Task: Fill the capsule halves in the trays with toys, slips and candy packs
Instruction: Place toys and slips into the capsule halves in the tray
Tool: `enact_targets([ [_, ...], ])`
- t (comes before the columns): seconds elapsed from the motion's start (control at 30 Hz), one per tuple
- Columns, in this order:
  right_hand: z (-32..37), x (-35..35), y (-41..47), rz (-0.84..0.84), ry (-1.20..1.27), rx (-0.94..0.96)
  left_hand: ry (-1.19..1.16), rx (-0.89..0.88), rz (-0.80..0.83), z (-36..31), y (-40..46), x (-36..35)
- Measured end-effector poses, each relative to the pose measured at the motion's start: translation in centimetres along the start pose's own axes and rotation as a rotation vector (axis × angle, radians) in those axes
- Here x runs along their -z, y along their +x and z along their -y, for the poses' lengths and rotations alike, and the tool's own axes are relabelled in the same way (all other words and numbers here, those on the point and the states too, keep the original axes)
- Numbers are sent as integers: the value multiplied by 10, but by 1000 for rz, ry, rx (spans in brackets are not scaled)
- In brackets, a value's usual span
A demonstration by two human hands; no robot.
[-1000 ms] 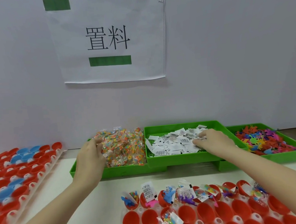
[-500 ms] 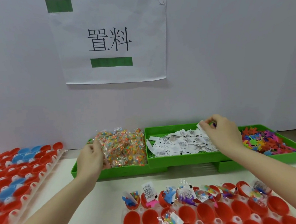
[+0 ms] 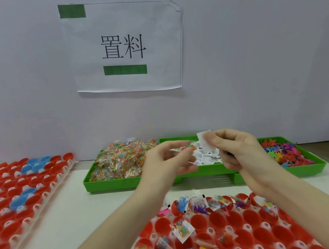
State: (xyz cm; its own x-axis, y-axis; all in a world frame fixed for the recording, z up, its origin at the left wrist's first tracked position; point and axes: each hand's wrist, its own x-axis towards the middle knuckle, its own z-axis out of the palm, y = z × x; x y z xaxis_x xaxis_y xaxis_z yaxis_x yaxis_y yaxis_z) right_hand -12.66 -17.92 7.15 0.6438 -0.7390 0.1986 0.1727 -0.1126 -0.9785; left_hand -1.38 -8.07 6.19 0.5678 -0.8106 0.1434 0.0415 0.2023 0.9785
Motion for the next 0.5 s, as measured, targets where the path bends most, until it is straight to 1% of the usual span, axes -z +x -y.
enact_targets([
  [0.1, 2, -3, -18, -14, -37, 61, -58, -11, 83, -3, -17, -18],
  [0.17, 3, -2, -25, -63, -99, 138, -87, 0, 136, -5, -26, -26],
  [0.23, 4, -1, -31, -120, -183, 210, -92, -3, 149, -7, -33, -31],
  [0.3, 5, 0, -36, -156, -245, 246, -63, -44, 132, -9, -38, -35],
  [0.4, 11, 2, -43, -148, -250, 206, -75, -56, 122, -11, -42, -38],
  [0.47, 16, 7, -46, -132, -181, 90, -96, -33, 112, -13, -43, -38],
  [0.5, 19, 11, -48, -104, -106, 47, -107, -23, 107, -14, -44, -38],
])
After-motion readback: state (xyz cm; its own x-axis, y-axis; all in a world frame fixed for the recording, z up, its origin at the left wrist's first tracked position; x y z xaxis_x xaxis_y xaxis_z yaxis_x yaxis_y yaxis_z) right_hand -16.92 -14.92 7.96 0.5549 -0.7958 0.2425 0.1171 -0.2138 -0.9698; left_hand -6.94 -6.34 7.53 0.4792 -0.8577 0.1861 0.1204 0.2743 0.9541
